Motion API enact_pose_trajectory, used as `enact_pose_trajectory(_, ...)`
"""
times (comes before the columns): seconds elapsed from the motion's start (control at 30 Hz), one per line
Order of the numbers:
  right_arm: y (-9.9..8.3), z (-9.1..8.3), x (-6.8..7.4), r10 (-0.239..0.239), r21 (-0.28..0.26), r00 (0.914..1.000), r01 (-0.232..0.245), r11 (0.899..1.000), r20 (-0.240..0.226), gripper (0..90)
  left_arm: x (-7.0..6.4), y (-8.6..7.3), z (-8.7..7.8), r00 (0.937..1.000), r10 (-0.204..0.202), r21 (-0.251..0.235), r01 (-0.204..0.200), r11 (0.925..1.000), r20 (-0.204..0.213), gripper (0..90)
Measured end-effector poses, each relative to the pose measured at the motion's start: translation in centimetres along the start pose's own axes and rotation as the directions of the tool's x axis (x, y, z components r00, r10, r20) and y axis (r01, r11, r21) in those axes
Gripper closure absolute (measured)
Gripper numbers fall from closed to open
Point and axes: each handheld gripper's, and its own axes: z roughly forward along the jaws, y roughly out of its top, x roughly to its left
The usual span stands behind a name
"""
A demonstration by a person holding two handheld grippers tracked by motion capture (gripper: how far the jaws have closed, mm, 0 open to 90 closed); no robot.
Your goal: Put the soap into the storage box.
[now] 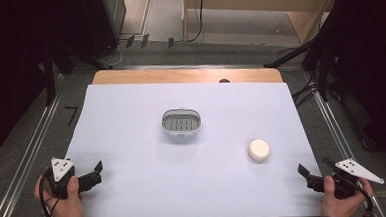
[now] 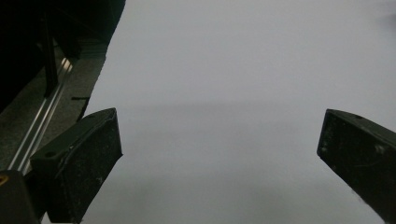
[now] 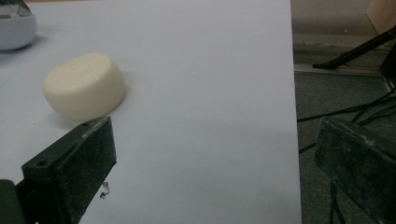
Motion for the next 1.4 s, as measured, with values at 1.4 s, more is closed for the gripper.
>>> enact_pose_trajectory(1.4, 2.4, 0.8, 1.0, -0.1, 0.193, 0.9946, 0.103, 0.976, -0.028, 0.0, -0.1, -0.1, -0.1, 0.9999, 0.013, -0.012, -0.013, 0.9999, 0.0, 0.1)
